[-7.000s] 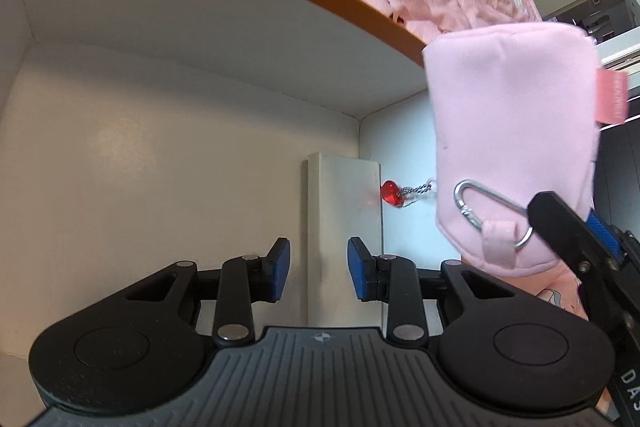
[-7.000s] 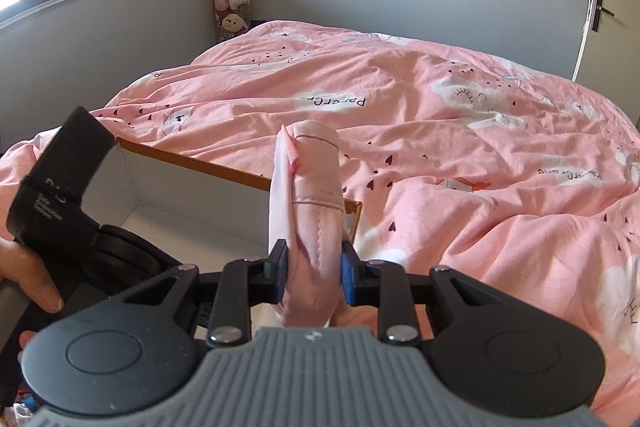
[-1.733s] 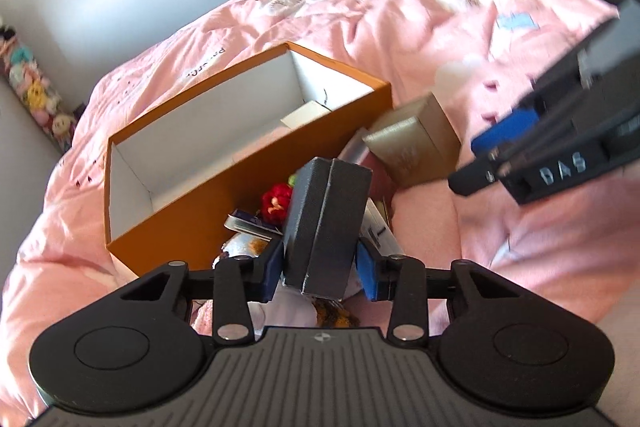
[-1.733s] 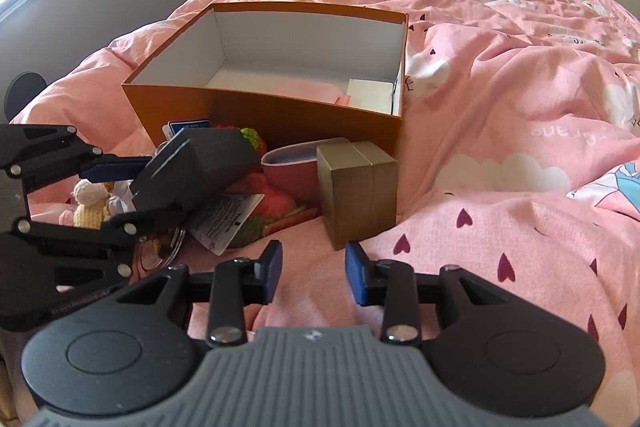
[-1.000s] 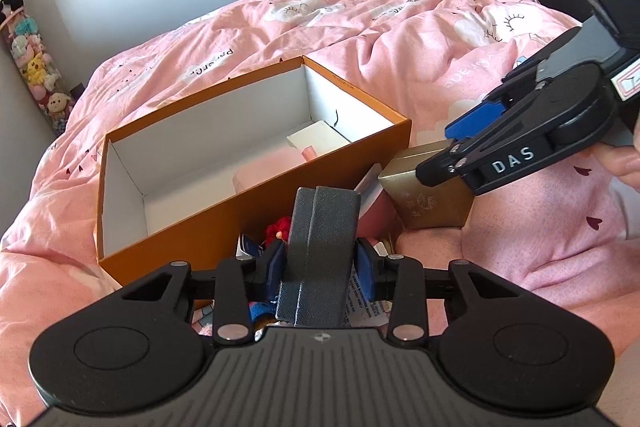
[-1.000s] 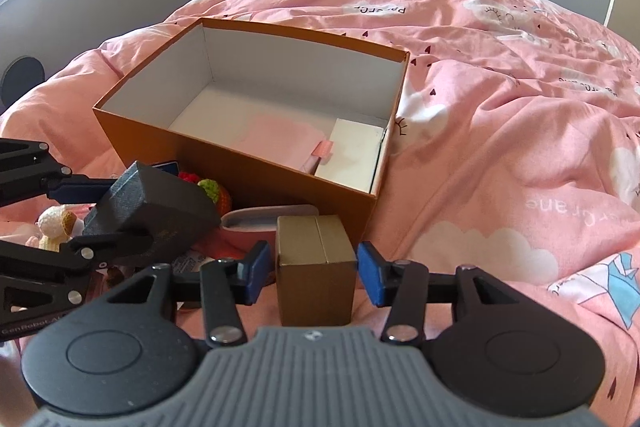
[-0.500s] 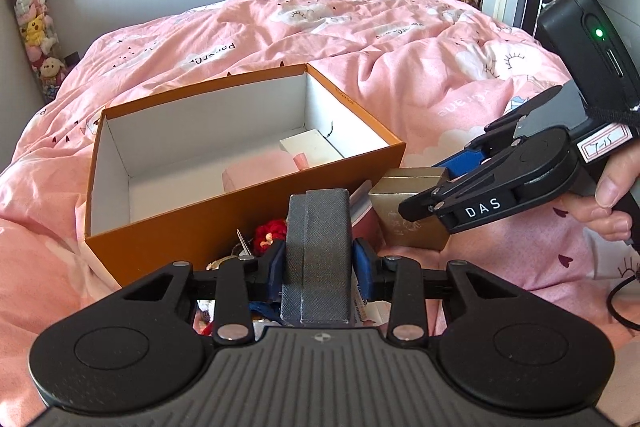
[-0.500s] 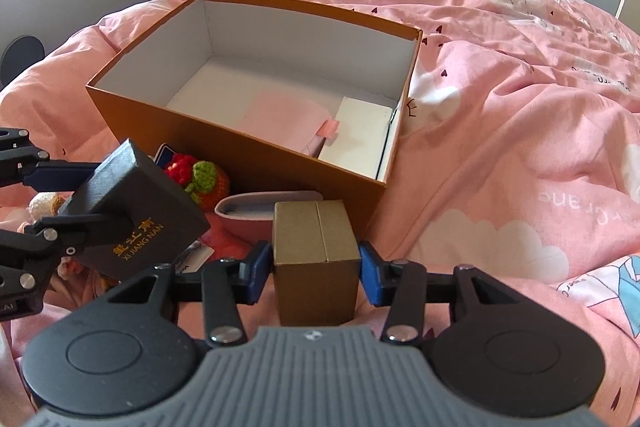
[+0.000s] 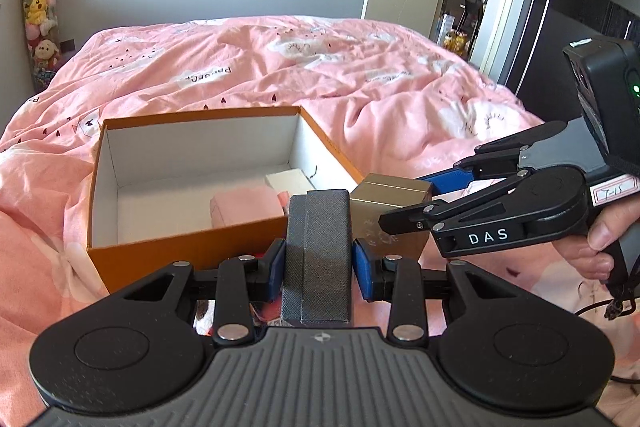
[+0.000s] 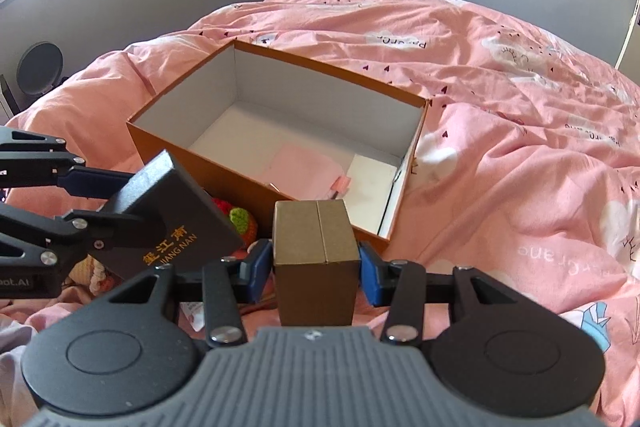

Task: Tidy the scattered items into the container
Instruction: 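Carry the gold box with right gripper while left carries grey case over box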

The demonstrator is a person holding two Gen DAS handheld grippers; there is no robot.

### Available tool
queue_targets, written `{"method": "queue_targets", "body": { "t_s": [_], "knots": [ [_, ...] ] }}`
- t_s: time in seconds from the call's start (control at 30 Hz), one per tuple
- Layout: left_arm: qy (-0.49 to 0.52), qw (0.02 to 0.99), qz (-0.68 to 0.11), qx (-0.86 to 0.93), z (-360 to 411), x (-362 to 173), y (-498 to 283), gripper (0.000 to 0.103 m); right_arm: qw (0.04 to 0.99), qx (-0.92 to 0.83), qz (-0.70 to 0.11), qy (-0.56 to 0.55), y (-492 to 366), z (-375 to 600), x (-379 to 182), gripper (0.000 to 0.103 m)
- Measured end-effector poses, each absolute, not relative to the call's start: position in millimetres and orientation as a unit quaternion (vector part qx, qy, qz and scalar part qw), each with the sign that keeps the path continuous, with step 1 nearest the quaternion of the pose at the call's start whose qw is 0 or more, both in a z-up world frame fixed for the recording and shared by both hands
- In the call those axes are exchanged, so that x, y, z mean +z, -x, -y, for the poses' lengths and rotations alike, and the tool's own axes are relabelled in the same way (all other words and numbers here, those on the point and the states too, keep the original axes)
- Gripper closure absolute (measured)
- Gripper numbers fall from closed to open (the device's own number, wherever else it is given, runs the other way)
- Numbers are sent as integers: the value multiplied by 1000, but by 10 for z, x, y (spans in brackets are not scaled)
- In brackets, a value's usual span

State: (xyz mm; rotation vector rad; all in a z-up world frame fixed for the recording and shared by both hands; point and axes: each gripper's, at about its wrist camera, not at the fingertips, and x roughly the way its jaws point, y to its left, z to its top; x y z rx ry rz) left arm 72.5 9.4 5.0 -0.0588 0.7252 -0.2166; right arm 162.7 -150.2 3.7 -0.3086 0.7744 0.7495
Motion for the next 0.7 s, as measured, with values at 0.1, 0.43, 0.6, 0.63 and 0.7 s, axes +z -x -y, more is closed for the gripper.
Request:
{"method": "queue_targets", "body": {
  "t_s": [0.1,0.43,0.6,0.63,0.7],
  "knots": [
    [42,932,-343,-106,-145,139,-748,62,851,365,-351,142,-1612,1468,158,54],
    [69,946,-303,-94,-437,426,-1025,62,872,369,-299,115,-1831,1317,455,54],
    [73,947,-304,-70,-657,451,-1318,62,882,352,-302,87,-2093,1296,464,54],
    [76,946,-309,-66,-691,441,-1387,62,882,350,-306,77,-2167,1305,452,54],
    [88,941,-321,-65,-765,411,-1546,62,881,347,-316,59,-2310,1309,416,54]
  ]
}}
